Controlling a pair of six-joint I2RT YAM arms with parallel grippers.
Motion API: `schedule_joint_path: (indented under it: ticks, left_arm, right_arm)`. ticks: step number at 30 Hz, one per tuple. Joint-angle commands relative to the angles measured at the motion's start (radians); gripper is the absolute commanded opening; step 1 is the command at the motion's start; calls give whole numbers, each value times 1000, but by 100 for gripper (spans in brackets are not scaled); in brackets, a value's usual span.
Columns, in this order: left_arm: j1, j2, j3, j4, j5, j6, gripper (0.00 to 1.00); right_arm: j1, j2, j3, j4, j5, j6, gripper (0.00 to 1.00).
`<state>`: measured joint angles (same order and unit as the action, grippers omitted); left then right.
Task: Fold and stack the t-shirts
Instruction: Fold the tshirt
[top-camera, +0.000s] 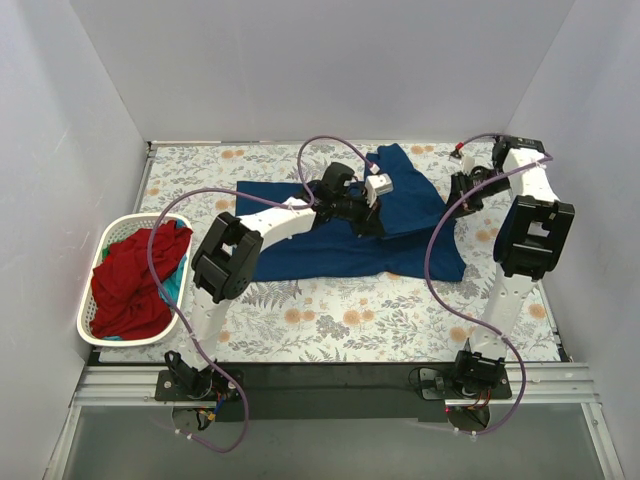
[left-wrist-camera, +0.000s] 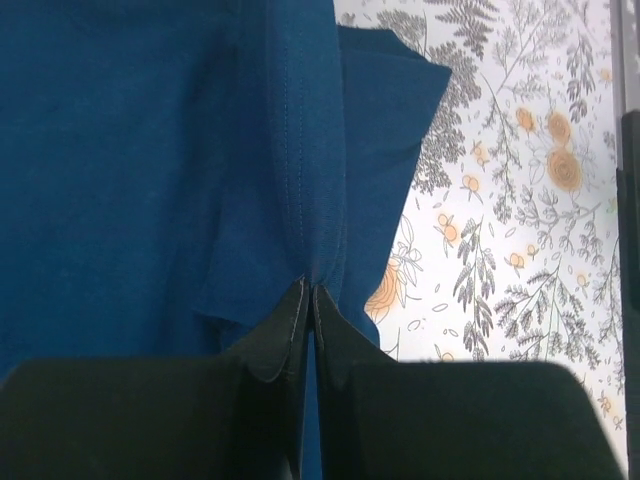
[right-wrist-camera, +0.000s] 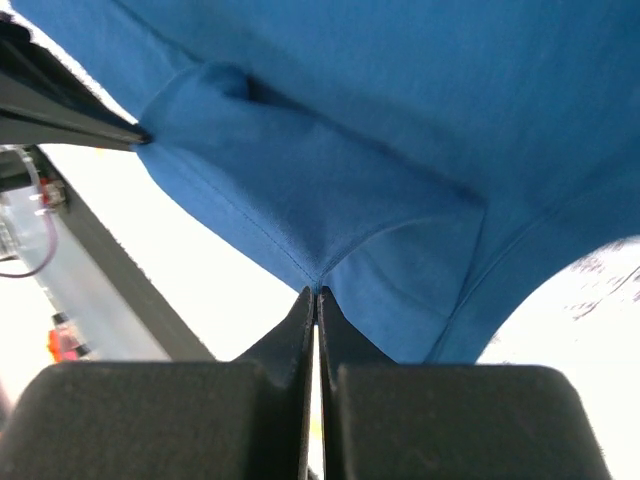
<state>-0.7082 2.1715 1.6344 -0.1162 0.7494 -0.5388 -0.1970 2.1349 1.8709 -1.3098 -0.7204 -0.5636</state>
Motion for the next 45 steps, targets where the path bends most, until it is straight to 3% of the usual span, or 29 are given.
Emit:
schedule_joint_path:
  ticks: [1, 21, 45]
  left_arm:
    - [25, -3, 41, 7, 34, -78, 0]
    - [131, 27, 28, 61, 16, -236, 0]
    - [184, 42, -4, 62, -7, -254, 0]
  right_arm:
    - [30, 23, 108, -3, 31, -27, 1]
    - [140, 134, 382, 103, 185, 51, 1]
    - [195, 215, 451, 188, 262, 120, 1]
